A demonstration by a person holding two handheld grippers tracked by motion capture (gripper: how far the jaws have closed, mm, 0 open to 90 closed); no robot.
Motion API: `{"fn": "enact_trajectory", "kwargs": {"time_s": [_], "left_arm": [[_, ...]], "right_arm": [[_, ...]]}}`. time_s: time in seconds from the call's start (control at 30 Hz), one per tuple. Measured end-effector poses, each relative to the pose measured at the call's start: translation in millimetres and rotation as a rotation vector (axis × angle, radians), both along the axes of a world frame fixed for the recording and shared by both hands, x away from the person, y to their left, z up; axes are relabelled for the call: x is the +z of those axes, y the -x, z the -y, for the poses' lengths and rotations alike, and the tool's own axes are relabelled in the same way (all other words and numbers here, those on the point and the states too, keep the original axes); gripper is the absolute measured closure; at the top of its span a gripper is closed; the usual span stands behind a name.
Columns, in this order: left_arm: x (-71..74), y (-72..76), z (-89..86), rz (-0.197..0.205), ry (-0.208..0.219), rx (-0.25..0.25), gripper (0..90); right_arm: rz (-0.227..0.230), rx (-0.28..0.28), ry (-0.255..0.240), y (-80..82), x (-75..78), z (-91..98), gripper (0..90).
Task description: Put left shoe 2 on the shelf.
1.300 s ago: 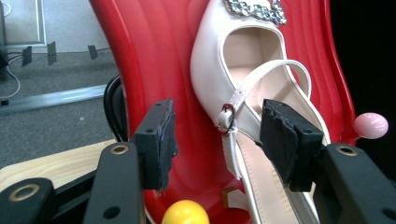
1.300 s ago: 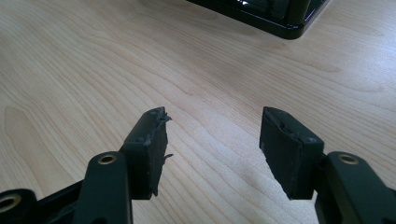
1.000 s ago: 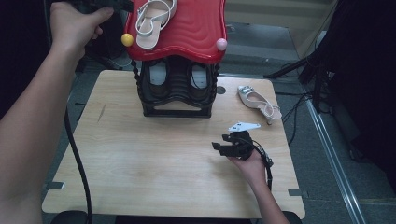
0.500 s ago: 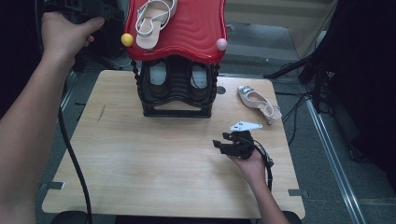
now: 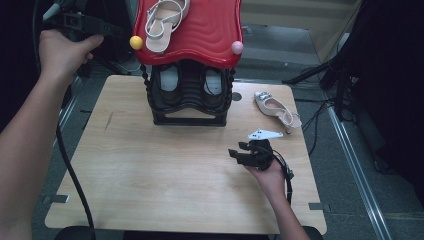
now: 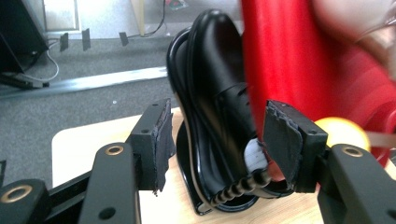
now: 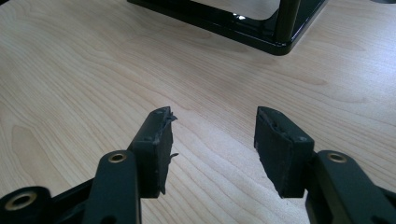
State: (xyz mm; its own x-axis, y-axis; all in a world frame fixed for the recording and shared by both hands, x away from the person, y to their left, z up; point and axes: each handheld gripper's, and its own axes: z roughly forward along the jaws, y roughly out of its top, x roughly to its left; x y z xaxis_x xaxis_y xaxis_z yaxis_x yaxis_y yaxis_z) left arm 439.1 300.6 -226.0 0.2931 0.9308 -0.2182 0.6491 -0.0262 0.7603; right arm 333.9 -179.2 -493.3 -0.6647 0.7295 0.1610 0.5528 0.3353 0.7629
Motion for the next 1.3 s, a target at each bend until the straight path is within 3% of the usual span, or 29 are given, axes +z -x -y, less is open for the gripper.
{"fn": "enact_trajectory", "kwargs": {"time_s": [0.17, 0.27, 0.6, 0.7, 0.93, 0.97, 1.3], "left_arm": [[-15.5, 1.4, -8.3, -0.012, 0.014, 0.002, 43.2], [-22.0, 4.6, -11.4, -0.008, 0.064, -0.003, 43.5], [-46.9, 13.5, -12.1, -0.014, 0.018, -0.006, 42.5], [-61.9, 19.6, -12.4, -0.019, 0.002, -0.009, 41.3], [-84.5, 24.0, -10.3, -0.033, 0.029, -0.001, 41.2], [-94.0, 25.4, -9.9, -0.033, 0.022, 0.002, 41.8], [-136.8, 36.3, -3.9, -0.056, 0.014, 0.006, 41.8]], "right_arm": [[0.001, 0.003, 0.000, -0.3, 0.0, 0.1, 48.9], [-0.002, 0.001, -0.003, -0.8, -0.1, 0.2, 49.0], [-0.007, 0.004, -0.008, -1.2, 0.1, 0.5, 50.8], [-0.006, 0.002, -0.013, -1.8, 0.1, 2.0, 50.9], [-0.012, -0.004, -0.007, -3.3, -0.8, 3.3, 51.4], [-0.012, -0.003, -0.006, -3.4, -1.2, 3.2, 51.3], [-0.011, 0.004, 0.002, -5.2, -3.3, 0.3, 51.3]]}}
